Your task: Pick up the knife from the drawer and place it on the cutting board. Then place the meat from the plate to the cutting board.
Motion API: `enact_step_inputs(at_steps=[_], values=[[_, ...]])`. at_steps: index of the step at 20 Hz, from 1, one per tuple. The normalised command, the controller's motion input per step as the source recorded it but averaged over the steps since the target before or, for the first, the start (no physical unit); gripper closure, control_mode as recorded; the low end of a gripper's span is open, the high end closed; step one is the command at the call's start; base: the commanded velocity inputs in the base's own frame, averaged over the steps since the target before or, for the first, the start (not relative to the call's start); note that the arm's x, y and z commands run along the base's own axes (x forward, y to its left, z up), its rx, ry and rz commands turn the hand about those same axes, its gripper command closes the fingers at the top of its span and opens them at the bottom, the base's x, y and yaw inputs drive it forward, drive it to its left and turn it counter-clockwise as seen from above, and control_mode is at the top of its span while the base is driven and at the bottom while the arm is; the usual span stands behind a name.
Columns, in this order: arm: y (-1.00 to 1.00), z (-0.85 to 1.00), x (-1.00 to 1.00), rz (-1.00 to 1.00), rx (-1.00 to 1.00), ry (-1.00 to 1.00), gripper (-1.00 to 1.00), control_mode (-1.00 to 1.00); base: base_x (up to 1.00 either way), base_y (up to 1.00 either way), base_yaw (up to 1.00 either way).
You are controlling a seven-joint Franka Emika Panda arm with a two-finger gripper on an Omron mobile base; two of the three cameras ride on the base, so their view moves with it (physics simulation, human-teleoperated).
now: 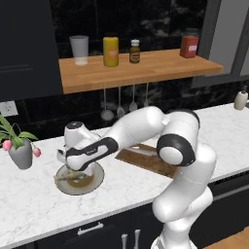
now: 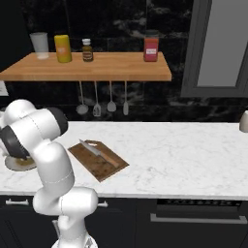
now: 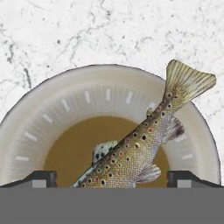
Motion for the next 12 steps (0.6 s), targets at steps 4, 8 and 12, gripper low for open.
enact_step_inputs(at_steps=[4,8,12], values=[[-0.26,0.07,-0.18,0.0,0.01,-0.05,-1.0,-1.0,0.0,0.0,0.0],[-0.02,-0.14,0.0,0.0,-0.05,0.02,-1.0,-1.0,0.0,0.0,0.0],[0.0,-0.09,0.01,0.0,-0.05,0.03,-1.0,-1.0,0.0,0.0,0.0]])
